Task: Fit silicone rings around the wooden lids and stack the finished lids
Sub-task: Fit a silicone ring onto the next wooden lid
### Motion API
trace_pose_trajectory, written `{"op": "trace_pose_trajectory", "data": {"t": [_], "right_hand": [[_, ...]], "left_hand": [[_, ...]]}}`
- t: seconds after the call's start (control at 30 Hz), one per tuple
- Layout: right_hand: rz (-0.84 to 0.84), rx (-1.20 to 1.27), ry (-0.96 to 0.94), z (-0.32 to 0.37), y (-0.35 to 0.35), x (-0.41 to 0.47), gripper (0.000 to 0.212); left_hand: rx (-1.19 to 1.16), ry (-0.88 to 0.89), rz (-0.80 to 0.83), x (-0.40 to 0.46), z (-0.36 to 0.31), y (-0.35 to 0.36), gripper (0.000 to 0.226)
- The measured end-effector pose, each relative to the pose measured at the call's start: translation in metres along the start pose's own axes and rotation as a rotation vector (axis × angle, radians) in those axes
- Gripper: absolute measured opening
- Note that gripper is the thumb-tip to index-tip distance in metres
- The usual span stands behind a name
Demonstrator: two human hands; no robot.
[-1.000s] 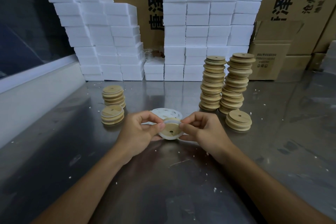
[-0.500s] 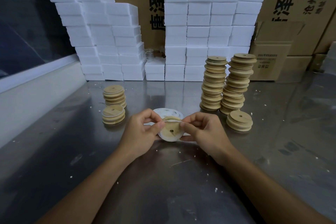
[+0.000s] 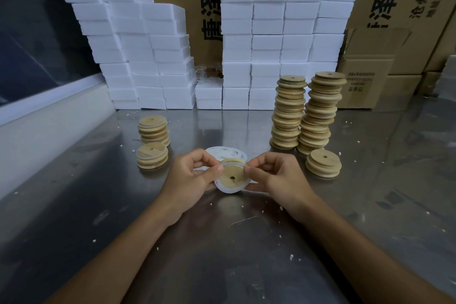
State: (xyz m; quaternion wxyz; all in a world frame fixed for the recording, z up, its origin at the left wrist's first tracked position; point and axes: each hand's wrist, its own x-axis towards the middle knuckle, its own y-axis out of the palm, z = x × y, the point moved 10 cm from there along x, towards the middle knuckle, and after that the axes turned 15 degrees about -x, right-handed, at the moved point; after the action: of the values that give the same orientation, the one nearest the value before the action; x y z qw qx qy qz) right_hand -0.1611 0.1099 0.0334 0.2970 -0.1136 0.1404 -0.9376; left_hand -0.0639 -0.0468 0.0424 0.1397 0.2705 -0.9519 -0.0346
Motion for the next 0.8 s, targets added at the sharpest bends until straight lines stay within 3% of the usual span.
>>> {"op": "trace_pose_trajectory", "data": {"t": [0.3, 0.6, 0.73, 0.8], "right_hand": [[0.019, -0.01, -0.015, 0.001, 0.0, 0.0, 0.011], [0.002, -0.05, -0.049, 0.005, 0.003, -0.001, 0.007], [0.0, -0.096, -0.093, 0.01, 0.007, -0.003, 0.001], [0.004, -0.123, -0.113, 0.012, 0.007, -0.003, 0.003]], "left_hand": [[-0.011, -0.025, 0.028, 0.001, 0.002, 0.0, 0.013], [0.259, 0.181, 0.131, -0.001, -0.017, 0.011, 0.024], [0.566, 0.355, 0.188, -0.008, -0.027, 0.025, 0.026], [0.572, 0.394, 0.195, -0.01, -0.033, 0.027, 0.028]]}}
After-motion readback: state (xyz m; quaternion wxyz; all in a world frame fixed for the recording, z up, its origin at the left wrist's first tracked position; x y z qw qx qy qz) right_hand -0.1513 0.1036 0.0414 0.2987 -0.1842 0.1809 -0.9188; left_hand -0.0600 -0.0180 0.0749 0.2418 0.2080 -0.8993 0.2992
